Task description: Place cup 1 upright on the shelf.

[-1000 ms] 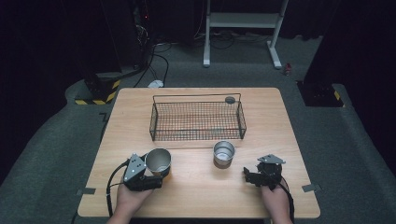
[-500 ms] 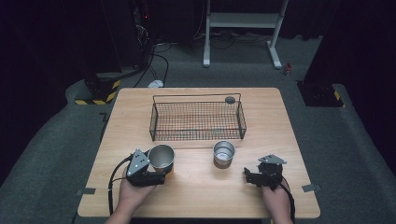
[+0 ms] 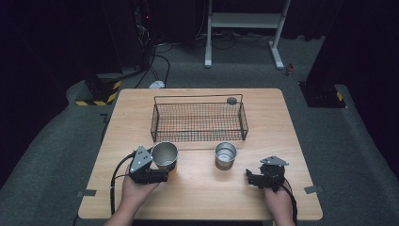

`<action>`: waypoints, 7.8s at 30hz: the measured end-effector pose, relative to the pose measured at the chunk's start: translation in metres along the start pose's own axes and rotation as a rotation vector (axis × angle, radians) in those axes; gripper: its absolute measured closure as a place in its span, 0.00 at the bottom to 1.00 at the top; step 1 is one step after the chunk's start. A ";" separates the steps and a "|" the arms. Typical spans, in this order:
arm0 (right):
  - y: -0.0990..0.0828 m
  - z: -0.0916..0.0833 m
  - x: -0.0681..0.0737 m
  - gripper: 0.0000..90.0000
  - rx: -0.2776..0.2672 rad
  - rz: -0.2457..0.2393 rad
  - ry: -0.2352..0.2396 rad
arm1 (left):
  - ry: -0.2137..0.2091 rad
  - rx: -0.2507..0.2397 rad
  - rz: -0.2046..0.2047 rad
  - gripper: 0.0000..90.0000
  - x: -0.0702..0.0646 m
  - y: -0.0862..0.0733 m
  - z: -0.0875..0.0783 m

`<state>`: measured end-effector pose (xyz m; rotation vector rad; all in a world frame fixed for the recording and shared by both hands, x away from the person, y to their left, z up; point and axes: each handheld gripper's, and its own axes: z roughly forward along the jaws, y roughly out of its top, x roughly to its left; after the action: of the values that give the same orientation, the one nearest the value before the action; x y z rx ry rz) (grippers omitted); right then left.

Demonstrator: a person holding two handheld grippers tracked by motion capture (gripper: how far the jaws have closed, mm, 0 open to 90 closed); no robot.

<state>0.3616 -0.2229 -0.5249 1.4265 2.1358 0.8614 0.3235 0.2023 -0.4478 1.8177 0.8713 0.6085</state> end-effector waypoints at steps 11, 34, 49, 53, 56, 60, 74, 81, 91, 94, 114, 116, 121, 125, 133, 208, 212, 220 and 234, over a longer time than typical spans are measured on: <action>0.000 0.000 -0.001 0.11 0.000 -0.005 0.004 | 0.002 -0.017 0.001 0.15 0.002 0.010 -0.002; 0.000 0.000 -0.001 0.11 -0.002 -0.006 0.006 | -0.005 -0.061 -0.001 0.15 0.014 0.043 0.003; 0.000 0.000 -0.001 0.11 -0.001 -0.006 0.005 | -0.036 -0.099 -0.062 0.15 0.023 0.052 0.019; 0.000 0.000 -0.001 0.11 -0.001 -0.006 0.005 | -0.029 -0.085 -0.054 0.15 0.025 0.055 0.023; 0.000 0.000 -0.001 0.11 -0.001 -0.006 0.005 | -0.029 -0.081 -0.048 0.15 0.026 0.058 0.025; 0.000 0.000 -0.001 0.11 -0.001 -0.006 0.005 | -0.030 -0.088 -0.056 0.15 0.028 0.064 0.029; 0.000 0.000 -0.001 0.11 0.000 -0.006 0.005 | -0.002 -0.074 -0.030 0.15 0.034 0.079 0.040; 0.000 0.000 -0.001 0.11 0.000 -0.006 0.005 | 0.029 -0.083 -0.025 0.15 0.041 0.089 0.043; 0.000 0.000 -0.001 0.11 0.000 -0.006 0.004 | 0.031 -0.073 -0.038 0.15 0.046 0.089 0.055; 0.000 0.000 -0.001 0.11 0.000 -0.006 0.004 | 0.026 -0.073 -0.042 0.15 0.045 0.088 0.059; 0.000 0.000 -0.001 0.11 0.000 -0.006 0.004 | 0.014 -0.078 -0.055 0.15 0.043 0.099 0.082; 0.000 0.000 -0.001 0.11 0.000 -0.006 0.004 | 0.014 -0.076 -0.051 0.15 0.043 0.100 0.083; 0.000 0.000 -0.001 0.11 -0.001 -0.006 0.004 | 0.011 -0.082 -0.054 0.15 0.043 0.104 0.087; 0.000 0.000 -0.001 0.11 -0.001 -0.006 0.004 | 0.013 -0.082 -0.055 0.15 0.044 0.107 0.091; 0.000 0.000 -0.001 0.11 -0.001 -0.007 0.004 | 0.026 -0.078 -0.061 0.15 0.049 0.107 0.103; 0.000 0.000 -0.001 0.11 0.000 -0.009 0.005 | 0.129 0.118 -0.188 0.15 0.079 0.072 0.183; 0.000 0.000 -0.001 0.11 0.000 -0.008 0.005 | 0.162 0.157 -0.181 0.15 0.078 0.070 0.183; 0.000 0.000 -0.001 0.11 0.000 -0.008 0.004 | 0.177 0.187 -0.178 0.15 0.078 0.067 0.184; -0.001 -0.001 0.000 0.11 0.004 -0.003 0.007 | 0.189 0.183 -0.129 0.15 0.072 0.061 0.183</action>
<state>0.3608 -0.2236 -0.5245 1.4236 2.1454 0.8634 0.5195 0.1403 -0.4606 1.8696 1.1958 0.6424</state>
